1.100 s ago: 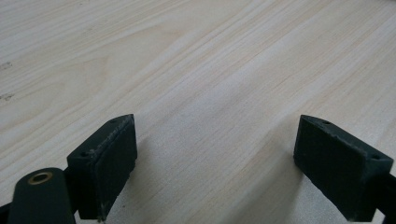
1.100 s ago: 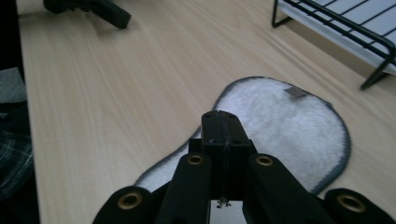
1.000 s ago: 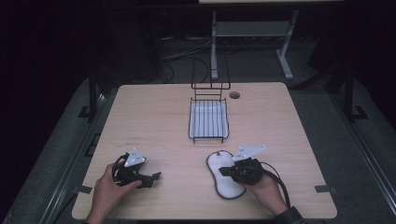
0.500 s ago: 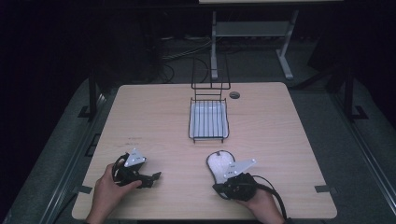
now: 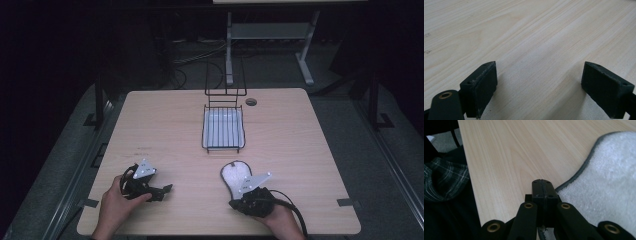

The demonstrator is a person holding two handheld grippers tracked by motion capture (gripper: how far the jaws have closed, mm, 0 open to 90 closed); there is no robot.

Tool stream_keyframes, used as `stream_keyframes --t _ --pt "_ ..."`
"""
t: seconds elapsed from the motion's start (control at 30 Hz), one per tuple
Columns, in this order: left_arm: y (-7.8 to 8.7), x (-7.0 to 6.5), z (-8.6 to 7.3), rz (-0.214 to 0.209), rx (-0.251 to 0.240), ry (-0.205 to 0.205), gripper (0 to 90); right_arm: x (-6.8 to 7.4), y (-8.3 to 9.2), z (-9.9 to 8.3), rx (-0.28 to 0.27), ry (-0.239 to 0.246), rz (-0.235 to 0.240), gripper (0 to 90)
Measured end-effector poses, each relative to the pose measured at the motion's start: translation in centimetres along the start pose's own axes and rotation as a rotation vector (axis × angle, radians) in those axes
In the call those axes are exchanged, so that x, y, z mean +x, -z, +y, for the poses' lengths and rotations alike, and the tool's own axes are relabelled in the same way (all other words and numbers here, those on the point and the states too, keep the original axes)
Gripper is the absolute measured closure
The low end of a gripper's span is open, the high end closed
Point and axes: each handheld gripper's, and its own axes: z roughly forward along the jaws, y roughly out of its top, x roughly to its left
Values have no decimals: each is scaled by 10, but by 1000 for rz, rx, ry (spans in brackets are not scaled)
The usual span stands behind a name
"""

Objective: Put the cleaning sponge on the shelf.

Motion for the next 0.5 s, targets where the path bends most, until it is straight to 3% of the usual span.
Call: stream_keyframes --t 0.5 --pt "0 0 0 0 0 0 127 -12 10 -10 30 -33 -49 897"
